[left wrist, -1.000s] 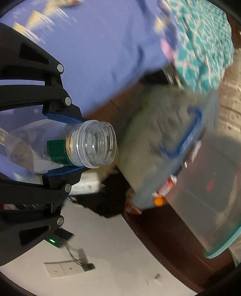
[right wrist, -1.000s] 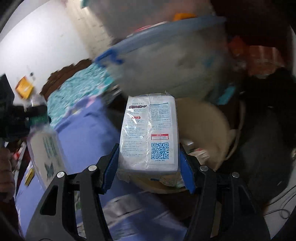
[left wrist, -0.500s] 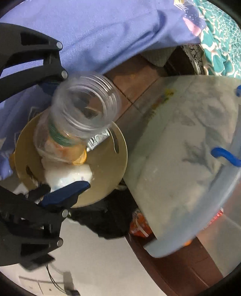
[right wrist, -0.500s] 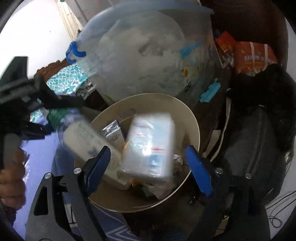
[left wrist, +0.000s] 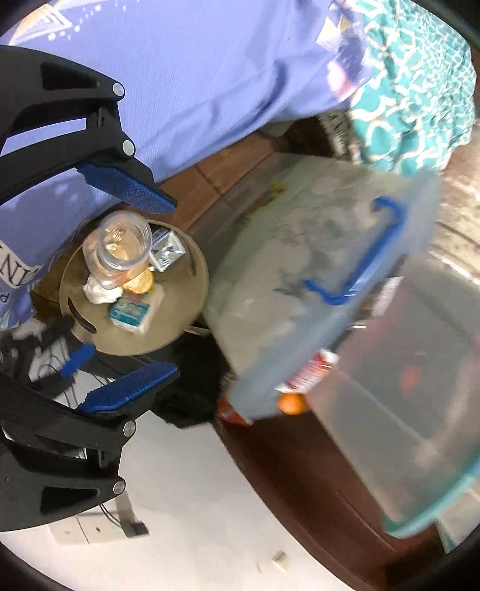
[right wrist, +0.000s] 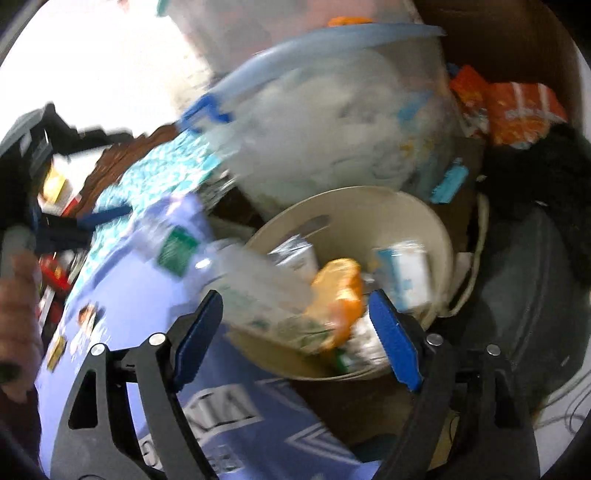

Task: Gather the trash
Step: 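Carry the bottle and tissue pack to the bin and release both, then grasp the yellow spice box with the left tool while the right grasps the snack wrapper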

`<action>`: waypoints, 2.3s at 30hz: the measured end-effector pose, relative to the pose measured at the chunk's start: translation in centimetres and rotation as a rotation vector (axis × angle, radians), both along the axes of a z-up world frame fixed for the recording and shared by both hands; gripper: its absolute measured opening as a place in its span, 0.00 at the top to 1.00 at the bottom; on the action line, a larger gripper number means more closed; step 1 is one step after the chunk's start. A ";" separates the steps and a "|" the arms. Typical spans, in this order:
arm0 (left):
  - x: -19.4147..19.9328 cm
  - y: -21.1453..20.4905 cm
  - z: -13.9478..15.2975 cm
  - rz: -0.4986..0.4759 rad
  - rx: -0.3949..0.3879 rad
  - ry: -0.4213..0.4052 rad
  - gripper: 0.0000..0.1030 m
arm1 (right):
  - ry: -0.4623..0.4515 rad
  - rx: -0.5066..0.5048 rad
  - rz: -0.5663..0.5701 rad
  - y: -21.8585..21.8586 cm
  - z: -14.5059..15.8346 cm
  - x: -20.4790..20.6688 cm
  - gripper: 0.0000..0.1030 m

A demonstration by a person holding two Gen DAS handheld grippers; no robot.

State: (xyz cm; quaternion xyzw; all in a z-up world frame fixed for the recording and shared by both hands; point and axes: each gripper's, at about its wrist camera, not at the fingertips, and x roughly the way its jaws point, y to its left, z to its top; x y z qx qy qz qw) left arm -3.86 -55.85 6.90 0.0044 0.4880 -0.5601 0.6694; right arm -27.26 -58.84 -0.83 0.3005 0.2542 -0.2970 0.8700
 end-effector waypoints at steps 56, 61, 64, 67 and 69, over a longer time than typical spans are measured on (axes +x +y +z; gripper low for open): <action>22.8 58.1 -1.8 0.972 0.219 -0.126 0.23 | 0.160 -0.144 0.448 12.7 7.4 25.5 0.24; 25.5 52.8 -3.5 0.649 0.402 -0.382 0.14 | 0.273 -0.230 0.688 20.7 4.3 33.2 0.15; 25.4 49.7 -4.3 0.447 0.453 -0.544 0.08 | 0.320 -0.328 0.779 24.1 3.3 36.5 0.07; 26.3 47.4 -5.7 0.337 0.493 -0.599 0.08 | 0.375 -0.384 0.827 24.9 2.2 39.3 0.06; 27.4 46.4 -6.8 0.295 0.511 -0.587 0.08 | 0.415 -0.384 0.859 25.3 1.0 41.5 0.06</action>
